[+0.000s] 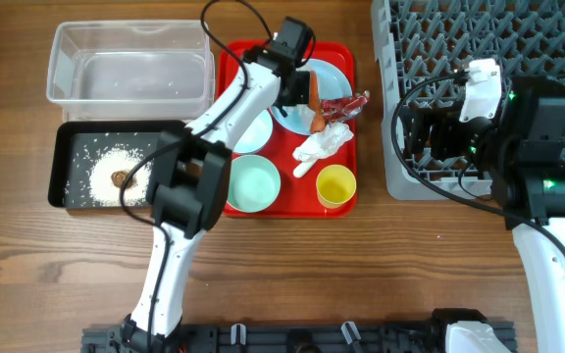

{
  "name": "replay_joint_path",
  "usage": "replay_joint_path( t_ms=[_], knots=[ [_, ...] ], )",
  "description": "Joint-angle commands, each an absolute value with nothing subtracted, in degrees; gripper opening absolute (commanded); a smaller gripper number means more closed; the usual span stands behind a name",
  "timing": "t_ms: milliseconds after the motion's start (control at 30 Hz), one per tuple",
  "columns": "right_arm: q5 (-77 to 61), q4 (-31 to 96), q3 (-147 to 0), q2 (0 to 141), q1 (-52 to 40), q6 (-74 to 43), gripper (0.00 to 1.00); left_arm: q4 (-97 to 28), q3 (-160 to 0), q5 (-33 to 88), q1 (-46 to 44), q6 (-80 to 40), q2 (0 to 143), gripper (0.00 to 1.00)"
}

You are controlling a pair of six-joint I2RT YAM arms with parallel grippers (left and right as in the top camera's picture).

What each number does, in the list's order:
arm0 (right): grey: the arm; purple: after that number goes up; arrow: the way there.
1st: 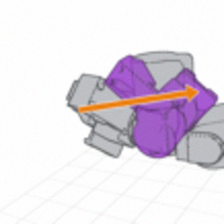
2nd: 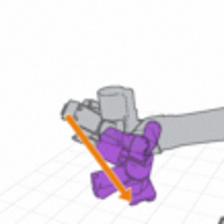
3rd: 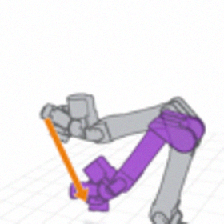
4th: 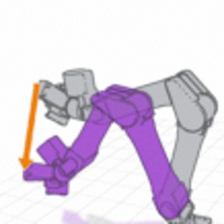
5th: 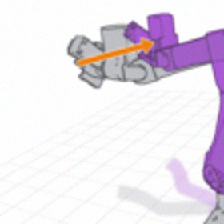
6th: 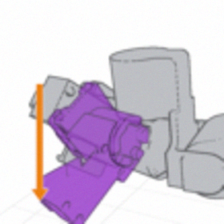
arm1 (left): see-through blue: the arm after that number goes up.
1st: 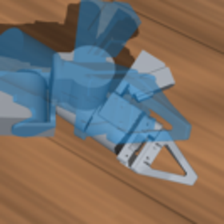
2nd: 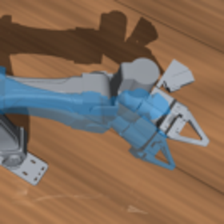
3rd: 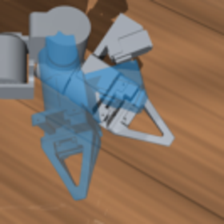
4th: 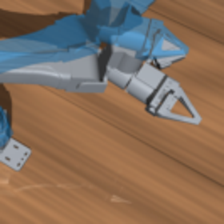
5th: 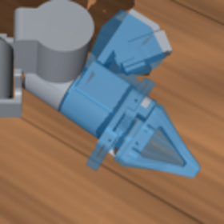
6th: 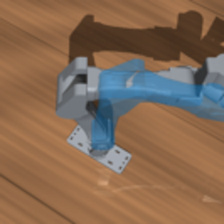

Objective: Sort waste into correct bins and load items into the dishwasher rack
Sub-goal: 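Carry the tissue to the clear plastic bin and release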

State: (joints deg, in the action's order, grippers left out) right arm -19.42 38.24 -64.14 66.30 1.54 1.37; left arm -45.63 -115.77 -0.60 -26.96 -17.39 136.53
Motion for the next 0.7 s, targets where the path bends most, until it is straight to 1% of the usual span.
replay_joint_path(
  t_ms=[0, 133, 233, 433, 667],
  knots=[
    [-18.85, 38.15, -65.49, 66.65, 1.34, 1.52, 1.0, -45.52, -116.73, 1.21, -26.06, -18.7, 124.36, 0.04],
    [-18.85, 38.22, -65.49, 66.65, 1.34, 1.52, 1.0, -46.13, -116.73, 0.05, -25.61, -18.46, 119.44, 0.04],
    [-18.85, 38.22, -65.49, 66.65, 1.34, 1.52, 1.0, -47.66, -116.73, -0.05, -23.22, -18.5, 118.04, 0.04],
    [-18.85, 38.22, -65.49, 66.65, 1.34, 1.5, 1.0, -53.12, -116.73, -0.08, -15.84, -18.55, 117.69, 0.04],
    [-18.87, 38.2, -65.49, 66.65, 1.34, 1.37, 1.0, -55.79, -116.68, -1.39, -4.99, -21.5, 117.64, 0.04]
  ],
)
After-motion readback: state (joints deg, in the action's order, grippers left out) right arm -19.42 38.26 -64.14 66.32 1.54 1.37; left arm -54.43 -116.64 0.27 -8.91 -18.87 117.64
